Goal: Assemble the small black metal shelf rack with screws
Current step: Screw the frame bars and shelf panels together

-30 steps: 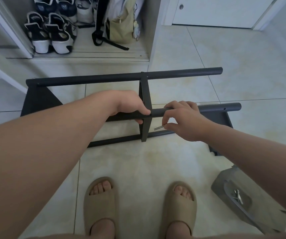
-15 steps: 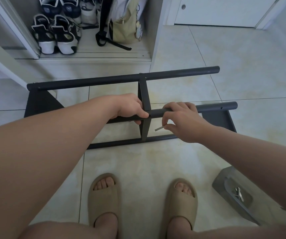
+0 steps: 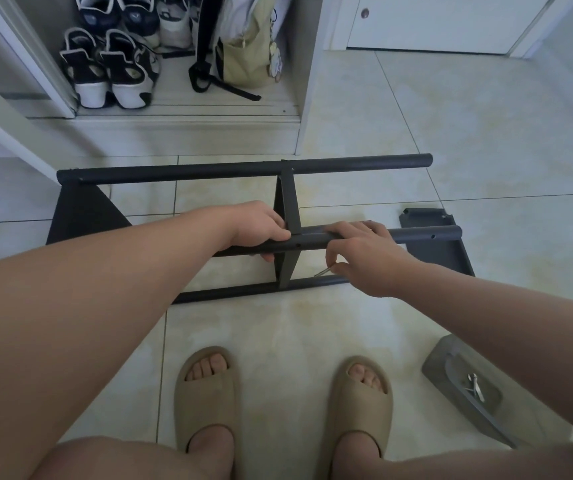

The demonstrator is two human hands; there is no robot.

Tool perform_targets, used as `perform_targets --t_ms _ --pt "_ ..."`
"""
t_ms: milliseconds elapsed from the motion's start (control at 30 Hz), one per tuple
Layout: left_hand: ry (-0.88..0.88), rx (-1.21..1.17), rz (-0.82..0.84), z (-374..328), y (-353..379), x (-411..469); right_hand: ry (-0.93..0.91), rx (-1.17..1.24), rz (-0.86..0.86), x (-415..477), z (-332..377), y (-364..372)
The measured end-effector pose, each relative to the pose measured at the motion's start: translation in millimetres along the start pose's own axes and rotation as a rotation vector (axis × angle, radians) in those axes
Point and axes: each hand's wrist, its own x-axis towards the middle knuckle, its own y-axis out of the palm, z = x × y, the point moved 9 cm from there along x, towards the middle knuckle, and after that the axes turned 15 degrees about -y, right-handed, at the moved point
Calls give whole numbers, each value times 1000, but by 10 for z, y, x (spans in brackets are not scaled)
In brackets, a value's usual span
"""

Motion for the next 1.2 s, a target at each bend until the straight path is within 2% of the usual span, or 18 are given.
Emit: perform_targets --t_ms 167,400,633,833,1200 --pt "8 29 -36 -45 121 -15 7 -38 -27 -113 -39 -1" --pt "18 30 30 -6 122 -1 44 45 33 -143 26 -30" --pt "22 -16 36 24 144 5 26 236 -276 -298 226 -405" --pt "10 -51 47 21 140 11 22 303 -243 -241 368 -272" --pt "3 -45 79 36 153 31 -1 375 -351 -213 330 -272"
